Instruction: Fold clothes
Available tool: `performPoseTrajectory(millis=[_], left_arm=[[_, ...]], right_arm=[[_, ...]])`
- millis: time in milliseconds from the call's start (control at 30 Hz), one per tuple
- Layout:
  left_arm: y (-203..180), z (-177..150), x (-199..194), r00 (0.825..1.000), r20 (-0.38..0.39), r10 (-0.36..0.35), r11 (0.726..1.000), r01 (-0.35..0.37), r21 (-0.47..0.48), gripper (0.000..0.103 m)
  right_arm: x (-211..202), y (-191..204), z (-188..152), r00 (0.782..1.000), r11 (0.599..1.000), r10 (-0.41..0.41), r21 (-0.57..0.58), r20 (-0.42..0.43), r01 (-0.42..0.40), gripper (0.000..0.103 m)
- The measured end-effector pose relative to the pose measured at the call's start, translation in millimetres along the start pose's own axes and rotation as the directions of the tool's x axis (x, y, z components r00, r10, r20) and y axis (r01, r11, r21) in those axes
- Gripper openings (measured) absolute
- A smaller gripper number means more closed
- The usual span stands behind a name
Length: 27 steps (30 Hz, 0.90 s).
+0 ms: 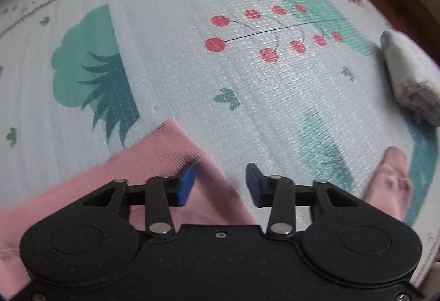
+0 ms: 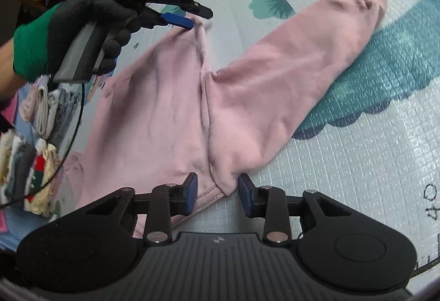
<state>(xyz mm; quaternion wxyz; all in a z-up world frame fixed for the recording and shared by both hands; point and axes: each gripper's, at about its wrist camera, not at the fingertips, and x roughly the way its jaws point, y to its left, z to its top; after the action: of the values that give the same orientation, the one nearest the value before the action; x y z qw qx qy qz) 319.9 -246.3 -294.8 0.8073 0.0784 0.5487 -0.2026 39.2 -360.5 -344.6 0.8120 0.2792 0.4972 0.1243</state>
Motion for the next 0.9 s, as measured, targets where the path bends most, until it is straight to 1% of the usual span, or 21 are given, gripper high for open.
performPoseTrajectory(millis=[33, 67, 100, 200, 233, 333, 400, 467, 533, 667, 800, 900], left_arm=[[-2.1, -1.2, 0.4, 1.0, 0.004, 0.015, 1.0, -0.015, 0.018, 0.03], [-3.3, -2.7, 0.6, 1.0, 0.007, 0.026, 0.999, -0.026, 0.035, 0.027], [-2.8, -3.8, 0.8, 1.0, 0.008, 0.03, 0.999, -0.03, 0.045, 0.014], [10.4, -3.4, -1.4, 1.0, -0.001, -0.008, 0.999, 0.008, 0.034, 0.005], [15.1, -2.8, -3.5, 1.0, 0.0, -0.025, 0.999, 0.025, 0.028, 0.003], [26.0, -2.8, -13.0, 0.996, 0.02, -0.083, 0.996, 0.082, 0.023, 0.003], [33.0, -3.1, -18.9, 0.992, 0.034, -0.121, 0.992, 0.12, 0.025, 0.003], [41.0, -3.4, -23.5, 0.984, 0.056, -0.167, 0.986, 0.167, 0.018, 0.003], [47.6, -3.5, -27.2, 0.979, 0.069, -0.19, 0.982, 0.189, 0.02, 0.003], [61.6, -4.0, -35.2, 0.97, 0.086, -0.228, 0.974, 0.228, 0.02, 0.003], [69.9, -2.1, -42.8, 0.963, 0.112, -0.244, 0.97, 0.243, 0.024, 0.003], [78.8, -1.2, -46.8, 0.961, 0.124, -0.247, 0.969, 0.246, 0.023, 0.003]], right_arm=[[0.0, 1.6, -1.0, 1.0, 1.0, -0.003, -0.012, 0.005, 0.003, 0.031], [-0.1, 2.6, -1.5, 1.0, 1.0, -0.005, -0.023, 0.01, 0.005, 0.023], [-0.3, 3.5, -1.9, 1.0, 0.999, -0.006, -0.034, 0.016, 0.007, 0.022], [-5.0, 8.0, -2.5, 0.999, 0.996, 0.007, -0.087, 0.05, -0.003, 0.018], [-6.9, 11.1, -2.9, 0.998, 0.994, 0.008, -0.113, 0.06, -0.001, 0.018], [-11.9, 21.8, -3.4, 0.996, 0.981, 0.005, -0.195, 0.089, 0.013, 0.018], [-15.0, 30.7, -4.3, 0.994, 0.964, 0.001, -0.264, 0.109, 0.028, 0.018], [-16.2, 41.7, -6.5, 0.992, 0.932, -0.015, -0.357, 0.123, 0.059, 0.018], [-14.8, 53.4, -10.2, 0.991, 0.89, -0.03, -0.447, 0.134, 0.088, 0.017], [-9.2, 77.4, -17.8, 0.988, 0.788, -0.048, -0.603, 0.147, 0.128, 0.017], [-1.0, 96.7, -23.2, 0.988, 0.705, -0.048, -0.696, 0.146, 0.137, 0.017], [4.5, 104.2, -23.8, 0.99, 0.679, -0.036, -0.724, 0.135, 0.124, 0.017]])
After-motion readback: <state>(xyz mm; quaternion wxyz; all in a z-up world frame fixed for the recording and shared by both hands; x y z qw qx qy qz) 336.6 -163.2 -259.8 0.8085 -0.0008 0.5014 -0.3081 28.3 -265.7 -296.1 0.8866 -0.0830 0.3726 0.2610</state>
